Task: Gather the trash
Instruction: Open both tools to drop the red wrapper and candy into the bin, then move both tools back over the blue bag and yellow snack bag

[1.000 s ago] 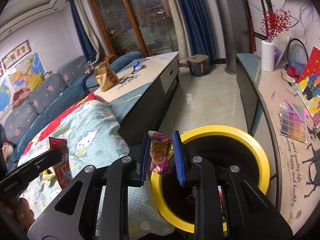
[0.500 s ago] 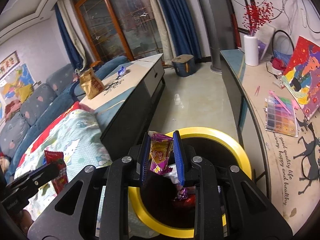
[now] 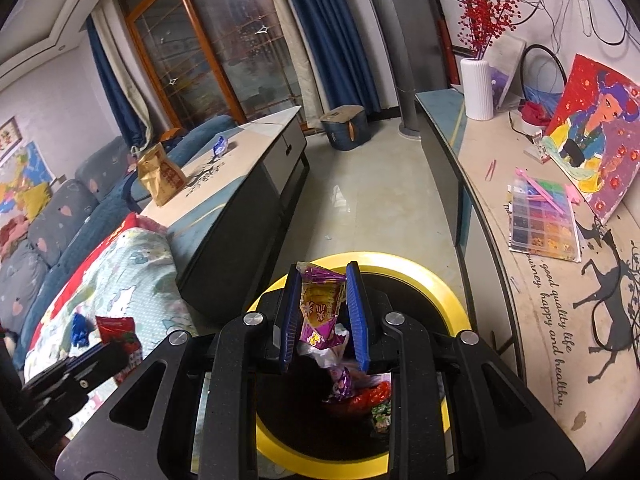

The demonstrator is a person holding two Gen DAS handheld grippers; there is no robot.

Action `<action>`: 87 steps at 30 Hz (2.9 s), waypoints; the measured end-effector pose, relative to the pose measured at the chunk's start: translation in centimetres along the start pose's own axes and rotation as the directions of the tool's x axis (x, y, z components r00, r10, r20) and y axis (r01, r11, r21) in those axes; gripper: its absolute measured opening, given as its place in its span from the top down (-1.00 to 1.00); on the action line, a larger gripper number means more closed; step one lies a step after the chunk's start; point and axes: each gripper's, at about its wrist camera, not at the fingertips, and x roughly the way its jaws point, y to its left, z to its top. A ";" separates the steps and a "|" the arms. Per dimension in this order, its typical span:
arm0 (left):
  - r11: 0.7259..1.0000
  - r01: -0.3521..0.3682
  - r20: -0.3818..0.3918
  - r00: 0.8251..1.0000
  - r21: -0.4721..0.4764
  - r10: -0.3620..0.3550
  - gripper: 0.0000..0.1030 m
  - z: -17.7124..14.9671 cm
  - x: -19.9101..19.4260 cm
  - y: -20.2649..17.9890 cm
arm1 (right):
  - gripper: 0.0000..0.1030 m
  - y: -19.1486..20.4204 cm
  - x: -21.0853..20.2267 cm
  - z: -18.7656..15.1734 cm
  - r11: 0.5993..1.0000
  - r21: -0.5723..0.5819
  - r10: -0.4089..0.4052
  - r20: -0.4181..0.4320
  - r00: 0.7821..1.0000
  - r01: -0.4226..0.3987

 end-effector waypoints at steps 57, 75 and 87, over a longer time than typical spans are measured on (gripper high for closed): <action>0.916 -0.365 0.139 0.911 -0.167 0.389 -0.87 -1.5 -10.8 9.3 | -0.47 10.9 -2.0 -2.4 0.959 -0.241 0.150 -0.015 0.989 -0.150; 0.830 -0.478 0.144 0.835 -0.288 0.531 -0.87 -3.1 -16.1 14.3 | -0.48 18.2 -1.5 -5.8 0.891 -0.335 0.277 -0.129 0.952 -0.305; 0.758 -0.541 0.091 0.789 -0.364 0.607 -0.87 -5.6 -19.0 18.5 | -0.48 23.9 0.8 -6.7 0.834 -0.367 0.350 -0.224 0.910 -0.411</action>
